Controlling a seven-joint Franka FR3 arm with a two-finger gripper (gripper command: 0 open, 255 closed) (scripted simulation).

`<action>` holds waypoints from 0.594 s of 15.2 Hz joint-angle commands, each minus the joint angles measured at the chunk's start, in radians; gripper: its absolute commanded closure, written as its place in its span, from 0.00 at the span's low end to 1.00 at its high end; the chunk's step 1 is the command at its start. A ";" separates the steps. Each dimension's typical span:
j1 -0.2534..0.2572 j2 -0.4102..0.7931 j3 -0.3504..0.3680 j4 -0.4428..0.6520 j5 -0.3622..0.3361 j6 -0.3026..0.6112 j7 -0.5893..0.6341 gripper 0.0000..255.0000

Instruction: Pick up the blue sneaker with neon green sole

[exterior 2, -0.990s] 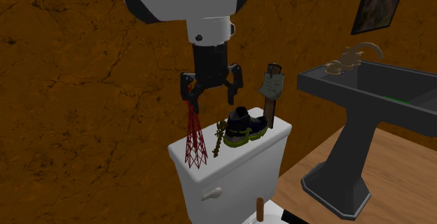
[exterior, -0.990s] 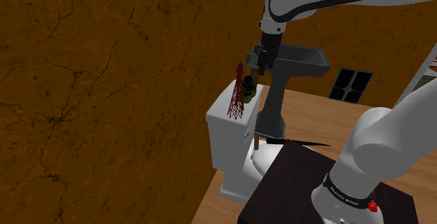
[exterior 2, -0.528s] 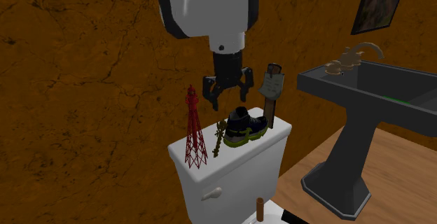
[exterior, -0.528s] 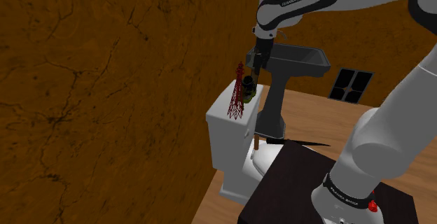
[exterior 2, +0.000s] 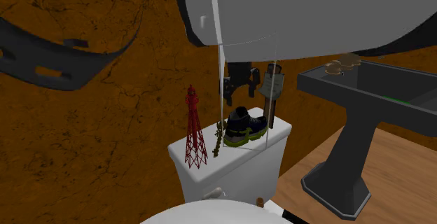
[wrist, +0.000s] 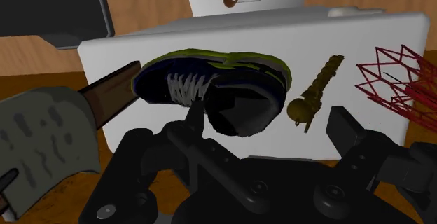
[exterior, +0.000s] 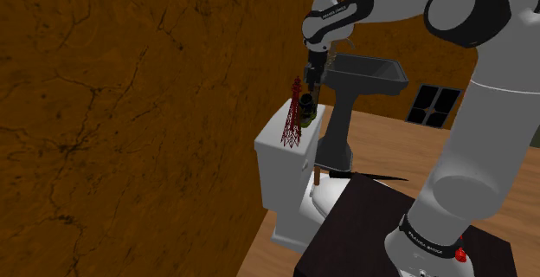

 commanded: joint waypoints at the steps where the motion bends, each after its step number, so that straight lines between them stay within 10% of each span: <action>1: -0.020 0.085 -0.007 0.081 0.031 0.004 -0.054 0.00; 9: -0.053 0.204 -0.002 0.143 0.072 0.060 -0.109 0.00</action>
